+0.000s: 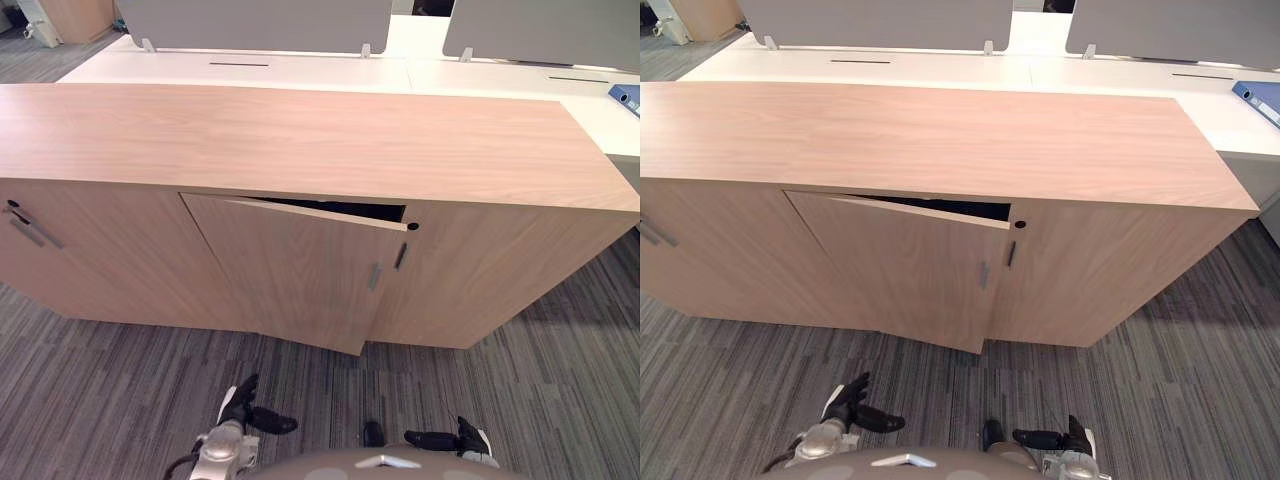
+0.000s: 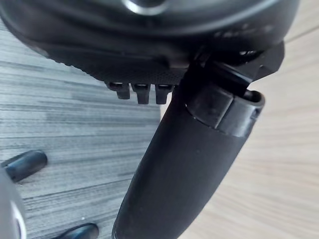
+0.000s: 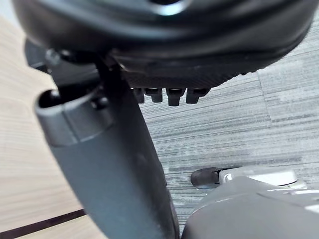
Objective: Walk over to the cabinet, pick up the folder, carry it to the office cabinet, place the folder inside the office cabinet, then close the office cabinet door
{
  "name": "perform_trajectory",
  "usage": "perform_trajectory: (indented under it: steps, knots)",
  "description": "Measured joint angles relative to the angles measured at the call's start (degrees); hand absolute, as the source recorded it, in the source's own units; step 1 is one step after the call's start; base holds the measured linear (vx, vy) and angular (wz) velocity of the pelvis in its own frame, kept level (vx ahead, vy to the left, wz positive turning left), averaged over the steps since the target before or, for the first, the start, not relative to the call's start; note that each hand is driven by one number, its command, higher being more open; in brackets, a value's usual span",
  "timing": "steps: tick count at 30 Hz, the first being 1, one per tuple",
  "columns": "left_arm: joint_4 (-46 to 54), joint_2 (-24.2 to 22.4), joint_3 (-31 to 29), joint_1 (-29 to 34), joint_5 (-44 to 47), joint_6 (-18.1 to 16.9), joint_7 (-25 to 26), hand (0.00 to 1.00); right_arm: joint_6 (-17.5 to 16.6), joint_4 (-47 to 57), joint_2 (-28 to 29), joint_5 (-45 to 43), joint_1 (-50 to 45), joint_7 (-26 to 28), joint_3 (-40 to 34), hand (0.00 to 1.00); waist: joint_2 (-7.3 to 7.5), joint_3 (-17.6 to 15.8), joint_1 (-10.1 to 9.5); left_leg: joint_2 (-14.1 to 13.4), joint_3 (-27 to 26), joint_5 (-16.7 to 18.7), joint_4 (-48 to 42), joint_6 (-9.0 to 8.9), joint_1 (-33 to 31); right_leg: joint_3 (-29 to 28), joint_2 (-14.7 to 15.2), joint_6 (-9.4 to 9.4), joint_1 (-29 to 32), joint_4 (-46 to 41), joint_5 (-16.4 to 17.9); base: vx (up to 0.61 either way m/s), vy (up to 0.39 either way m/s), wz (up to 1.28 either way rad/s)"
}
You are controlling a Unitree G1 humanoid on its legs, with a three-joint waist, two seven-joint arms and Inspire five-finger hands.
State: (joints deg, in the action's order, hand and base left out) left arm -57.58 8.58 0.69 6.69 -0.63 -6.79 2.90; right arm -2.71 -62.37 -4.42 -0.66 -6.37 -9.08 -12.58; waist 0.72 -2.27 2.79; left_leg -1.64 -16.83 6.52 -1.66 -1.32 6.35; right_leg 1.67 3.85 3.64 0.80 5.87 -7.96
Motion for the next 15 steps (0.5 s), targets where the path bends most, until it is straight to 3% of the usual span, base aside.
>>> perform_trajectory:
  steps: [5,15]
  knots:
    - [-1.5,-0.3,-3.3,1.0,-0.1,1.0,-0.1,1.00,0.2,-1.0,-0.1,-1.7,0.3,0.4,-0.5,1.00,0.08,0.2,-1.02,0.2,0.2,-0.1,0.5,0.17,0.5,0.3,0.3,0.13,-0.3,0.0,0.3,0.00,-0.008,0.02]
    - [-4.5,-1.4,-9.9,0.9,-0.2,2.5,-0.7,1.00,0.9,-1.6,0.2,-1.7,1.4,1.4,-3.1,1.00,0.08,0.4,-1.16,0.6,1.8,-0.3,2.1,0.38,1.5,2.3,0.4,0.44,-1.6,-0.1,1.1,0.02,-0.024,0.09]
